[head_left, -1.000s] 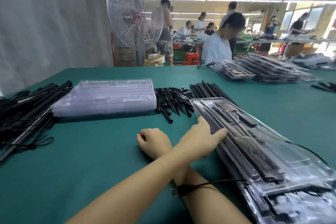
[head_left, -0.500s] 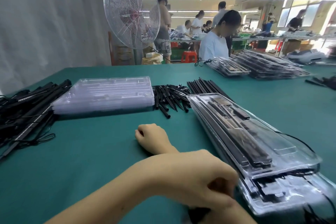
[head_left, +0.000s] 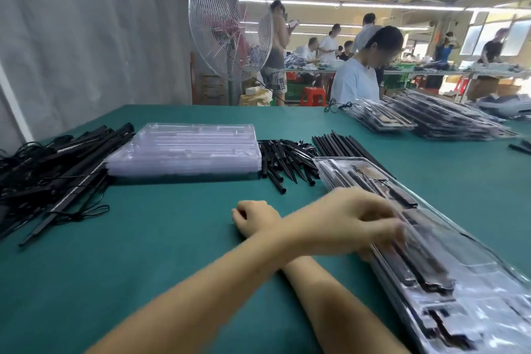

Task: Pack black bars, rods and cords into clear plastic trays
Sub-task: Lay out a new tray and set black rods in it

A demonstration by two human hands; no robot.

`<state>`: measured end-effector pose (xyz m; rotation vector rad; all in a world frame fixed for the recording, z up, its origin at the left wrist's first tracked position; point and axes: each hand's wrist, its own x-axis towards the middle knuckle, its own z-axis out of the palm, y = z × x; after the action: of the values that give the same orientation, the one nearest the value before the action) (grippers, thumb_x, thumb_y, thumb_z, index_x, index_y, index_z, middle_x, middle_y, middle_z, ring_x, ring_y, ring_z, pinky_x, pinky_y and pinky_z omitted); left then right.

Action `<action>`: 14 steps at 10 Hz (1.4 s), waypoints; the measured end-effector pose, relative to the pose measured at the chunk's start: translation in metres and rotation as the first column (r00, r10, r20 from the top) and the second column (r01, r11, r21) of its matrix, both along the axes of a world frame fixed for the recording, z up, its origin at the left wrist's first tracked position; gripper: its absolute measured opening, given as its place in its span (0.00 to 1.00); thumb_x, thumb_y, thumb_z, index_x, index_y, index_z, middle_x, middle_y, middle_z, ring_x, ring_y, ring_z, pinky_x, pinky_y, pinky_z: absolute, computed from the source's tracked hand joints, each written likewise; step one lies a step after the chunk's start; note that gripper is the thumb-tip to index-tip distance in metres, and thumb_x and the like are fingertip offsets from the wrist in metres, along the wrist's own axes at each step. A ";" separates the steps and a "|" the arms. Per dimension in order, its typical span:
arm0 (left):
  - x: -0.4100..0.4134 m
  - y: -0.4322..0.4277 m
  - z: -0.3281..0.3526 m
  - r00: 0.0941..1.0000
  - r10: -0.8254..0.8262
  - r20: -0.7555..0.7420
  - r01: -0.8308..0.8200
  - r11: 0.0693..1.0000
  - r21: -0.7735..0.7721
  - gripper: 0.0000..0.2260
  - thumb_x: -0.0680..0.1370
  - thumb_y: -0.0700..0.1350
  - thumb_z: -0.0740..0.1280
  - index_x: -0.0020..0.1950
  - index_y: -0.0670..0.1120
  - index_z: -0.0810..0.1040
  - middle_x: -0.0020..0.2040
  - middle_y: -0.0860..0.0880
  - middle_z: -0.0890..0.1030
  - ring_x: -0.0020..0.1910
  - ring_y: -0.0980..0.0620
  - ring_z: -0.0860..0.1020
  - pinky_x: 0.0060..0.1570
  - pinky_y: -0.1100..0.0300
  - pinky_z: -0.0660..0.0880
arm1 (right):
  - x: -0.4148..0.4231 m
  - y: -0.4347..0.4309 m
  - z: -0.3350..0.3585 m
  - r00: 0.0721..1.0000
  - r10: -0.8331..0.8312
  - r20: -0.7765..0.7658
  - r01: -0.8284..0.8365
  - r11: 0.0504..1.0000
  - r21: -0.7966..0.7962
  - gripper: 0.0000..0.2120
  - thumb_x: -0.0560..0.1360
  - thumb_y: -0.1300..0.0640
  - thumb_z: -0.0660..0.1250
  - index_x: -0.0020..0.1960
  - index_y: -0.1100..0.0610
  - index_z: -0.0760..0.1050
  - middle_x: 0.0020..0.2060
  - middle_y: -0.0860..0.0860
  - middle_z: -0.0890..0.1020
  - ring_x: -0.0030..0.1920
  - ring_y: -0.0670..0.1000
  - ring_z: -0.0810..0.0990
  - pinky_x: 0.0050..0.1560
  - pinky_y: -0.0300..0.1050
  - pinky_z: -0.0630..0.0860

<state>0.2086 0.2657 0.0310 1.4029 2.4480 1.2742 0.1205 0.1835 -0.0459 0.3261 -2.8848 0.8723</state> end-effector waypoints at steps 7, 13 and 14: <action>-0.227 -0.240 -0.036 0.674 0.583 -0.454 -0.729 0.626 -0.277 0.13 0.81 0.49 0.59 0.65 0.51 0.74 0.64 0.52 0.77 0.62 0.50 0.73 0.59 0.57 0.67 | -0.129 0.000 0.002 0.939 -0.328 -0.102 0.254 0.864 -0.436 0.19 0.80 0.56 0.57 0.70 0.59 0.66 0.65 0.55 0.73 0.63 0.54 0.71 0.60 0.46 0.68; -0.259 -0.235 -0.021 0.680 0.732 -0.042 -0.707 0.640 -0.301 0.05 0.73 0.49 0.68 0.38 0.51 0.81 0.37 0.57 0.80 0.45 0.53 0.78 0.58 0.48 0.72 | -0.152 0.022 -0.007 0.924 -0.347 -0.158 0.179 0.762 -0.622 0.06 0.74 0.56 0.66 0.51 0.52 0.78 0.43 0.42 0.81 0.39 0.40 0.75 0.42 0.30 0.69; -0.258 -0.233 -0.020 0.666 0.743 -0.066 -0.724 0.623 -0.296 0.07 0.73 0.47 0.66 0.41 0.46 0.81 0.41 0.50 0.83 0.46 0.50 0.79 0.57 0.49 0.72 | -0.153 0.023 -0.008 0.925 -0.342 -0.165 0.175 0.771 -0.612 0.06 0.74 0.55 0.67 0.51 0.50 0.78 0.42 0.39 0.79 0.40 0.36 0.75 0.40 0.23 0.67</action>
<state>-0.0493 0.0331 0.0113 0.2256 3.1163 0.8948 -0.0323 0.2067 -0.0534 -0.0274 -2.1862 1.4646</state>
